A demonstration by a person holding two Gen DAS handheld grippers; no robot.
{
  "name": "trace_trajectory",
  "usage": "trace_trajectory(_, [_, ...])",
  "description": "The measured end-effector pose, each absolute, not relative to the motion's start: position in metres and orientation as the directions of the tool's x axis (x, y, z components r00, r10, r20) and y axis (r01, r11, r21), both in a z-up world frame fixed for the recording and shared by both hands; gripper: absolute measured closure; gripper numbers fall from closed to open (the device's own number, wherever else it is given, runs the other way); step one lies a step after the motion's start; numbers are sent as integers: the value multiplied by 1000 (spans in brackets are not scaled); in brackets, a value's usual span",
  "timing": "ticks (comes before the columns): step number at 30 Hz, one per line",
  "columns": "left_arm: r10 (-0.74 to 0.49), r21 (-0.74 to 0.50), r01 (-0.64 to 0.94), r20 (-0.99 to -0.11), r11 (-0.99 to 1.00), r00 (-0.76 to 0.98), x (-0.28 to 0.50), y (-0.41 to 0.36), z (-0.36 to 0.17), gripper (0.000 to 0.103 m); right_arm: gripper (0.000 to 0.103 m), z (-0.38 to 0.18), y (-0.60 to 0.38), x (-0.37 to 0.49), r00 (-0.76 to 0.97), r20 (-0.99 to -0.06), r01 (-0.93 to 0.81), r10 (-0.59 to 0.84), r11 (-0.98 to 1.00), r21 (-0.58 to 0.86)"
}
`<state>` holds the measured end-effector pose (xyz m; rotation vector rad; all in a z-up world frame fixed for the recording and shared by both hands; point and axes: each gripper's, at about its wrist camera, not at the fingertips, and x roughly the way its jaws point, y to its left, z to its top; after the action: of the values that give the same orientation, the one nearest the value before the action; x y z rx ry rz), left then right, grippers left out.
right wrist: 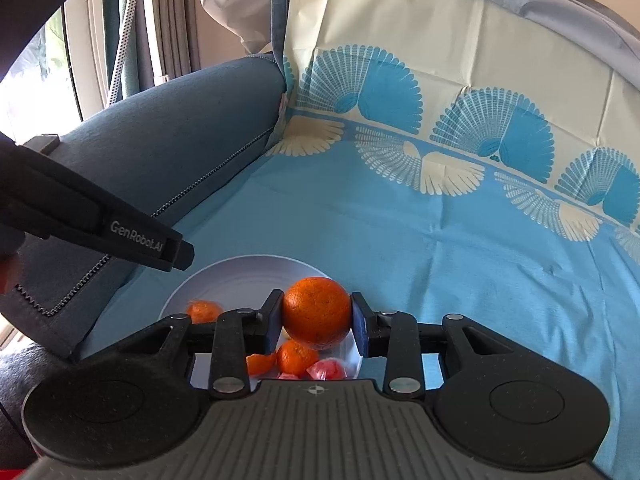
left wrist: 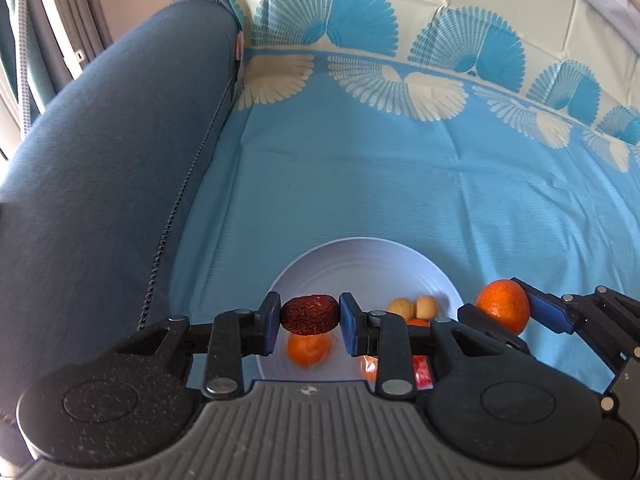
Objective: Organize fruits
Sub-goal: 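Carry the date and mandarin to the plate and open both tools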
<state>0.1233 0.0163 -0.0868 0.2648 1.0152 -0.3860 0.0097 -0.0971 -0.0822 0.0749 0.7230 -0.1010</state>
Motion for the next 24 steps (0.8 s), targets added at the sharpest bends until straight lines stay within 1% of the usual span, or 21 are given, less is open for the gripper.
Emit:
trace_trajectory(5, [-166, 47, 433, -882, 900, 440, 147, 5, -118, 68, 66, -113, -102, 36, 711, -701, 102, -57, 994, 23])
trace_trajectory(10, [-144, 68, 441, -891, 895, 431, 158, -5, -137, 68, 66, -137, -103, 52, 679, -732, 90, -56, 996, 8])
trace_trajectory(11, [-151, 61, 447, -893, 892, 424, 159, -6, -138, 65, 66, -140, -103, 55, 674, -737, 83, -51, 996, 7])
trace_trajectory(12, [-163, 48, 456, -897, 888, 411, 160, -6, -137, 39, 65, -143, -103, 58, 668, -743, 72, -41, 997, 9])
trace_trajectory(13, [-168, 42, 455, -896, 890, 411, 159, -5, -135, 22, 62, -144, -103, 60, 664, -747, 60, -31, 998, 13])
trace_trajectory(14, [-161, 50, 440, -889, 897, 429, 156, -3, -131, 0, 53, -144, -103, 62, 662, -750, 45, -19, 999, 15])
trace_trajectory(15, [-159, 58, 425, -875, 903, 457, 152, -1, -125, 1, 29, -143, -103, 61, 664, -748, 35, -14, 999, 12])
trace_trajectory(16, [-159, 63, 422, -868, 905, 470, 148, 1, -120, 0, 14, -138, -102, 57, 674, -738, 38, -23, 999, 3])
trace_trajectory(18, [-167, 53, 431, -874, 901, 457, 140, 6, -111, 0, 13, -128, -103, 45, 691, -722, 48, -31, 999, 3])
trace_trajectory(21, [-160, 45, 423, -886, 905, 435, 120, 16, -97, 0, 9, -113, -106, 21, 686, -727, 87, -39, 996, 28])
trace_trajectory(24, [-117, 84, 416, -893, 906, 435, 93, 27, -82, 0, 6, -95, -105, -12, 686, -726, 134, -53, 990, 54])
